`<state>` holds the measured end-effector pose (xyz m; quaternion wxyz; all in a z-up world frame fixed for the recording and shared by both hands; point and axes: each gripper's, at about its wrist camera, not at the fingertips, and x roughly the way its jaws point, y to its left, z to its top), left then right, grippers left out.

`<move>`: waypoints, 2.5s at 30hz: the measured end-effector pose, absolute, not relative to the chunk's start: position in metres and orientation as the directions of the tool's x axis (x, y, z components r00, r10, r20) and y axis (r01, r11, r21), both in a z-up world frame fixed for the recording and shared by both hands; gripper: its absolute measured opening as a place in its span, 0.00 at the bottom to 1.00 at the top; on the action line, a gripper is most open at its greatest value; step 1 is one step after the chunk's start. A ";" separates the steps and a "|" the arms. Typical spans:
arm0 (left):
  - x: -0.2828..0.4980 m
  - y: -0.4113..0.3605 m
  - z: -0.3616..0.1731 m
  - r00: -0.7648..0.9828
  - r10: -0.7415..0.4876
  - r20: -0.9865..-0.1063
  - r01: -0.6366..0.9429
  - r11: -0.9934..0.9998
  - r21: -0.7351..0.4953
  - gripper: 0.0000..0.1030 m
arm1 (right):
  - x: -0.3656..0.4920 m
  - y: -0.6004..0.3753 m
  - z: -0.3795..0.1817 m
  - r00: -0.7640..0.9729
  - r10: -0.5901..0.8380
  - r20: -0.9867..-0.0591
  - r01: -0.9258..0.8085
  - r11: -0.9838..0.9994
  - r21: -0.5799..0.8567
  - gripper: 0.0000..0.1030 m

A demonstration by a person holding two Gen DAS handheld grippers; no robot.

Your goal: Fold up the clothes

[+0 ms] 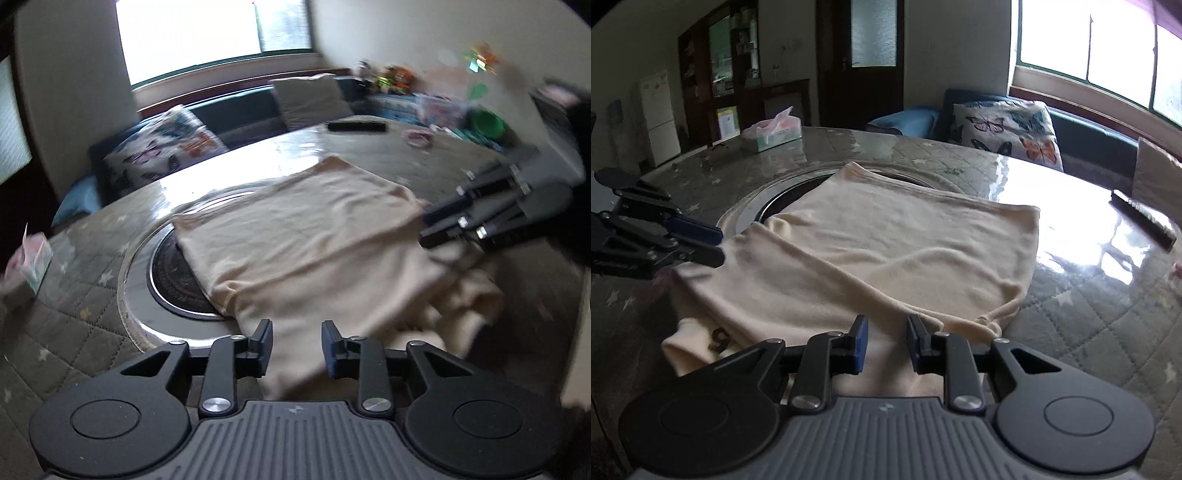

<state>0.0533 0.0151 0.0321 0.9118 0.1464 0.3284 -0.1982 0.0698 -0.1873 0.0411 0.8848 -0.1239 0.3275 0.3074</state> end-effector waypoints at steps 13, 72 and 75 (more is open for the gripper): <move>0.006 -0.022 0.008 0.702 -0.296 -0.648 0.613 0.714 0.338 0.42 | 0.039 -0.207 0.041 0.601 0.417 -0.682 -0.636 0.766 -0.092 0.33; 0.014 -0.025 -0.003 0.804 -0.251 -0.538 0.503 0.771 0.392 0.47 | 0.057 -0.186 0.084 0.578 0.502 -0.644 -0.715 0.691 -0.104 0.12; 0.017 -0.028 -0.008 0.823 -0.218 -0.524 0.480 0.760 0.438 0.46 | 0.058 -0.186 0.085 0.581 0.501 -0.641 -0.714 0.693 -0.106 0.12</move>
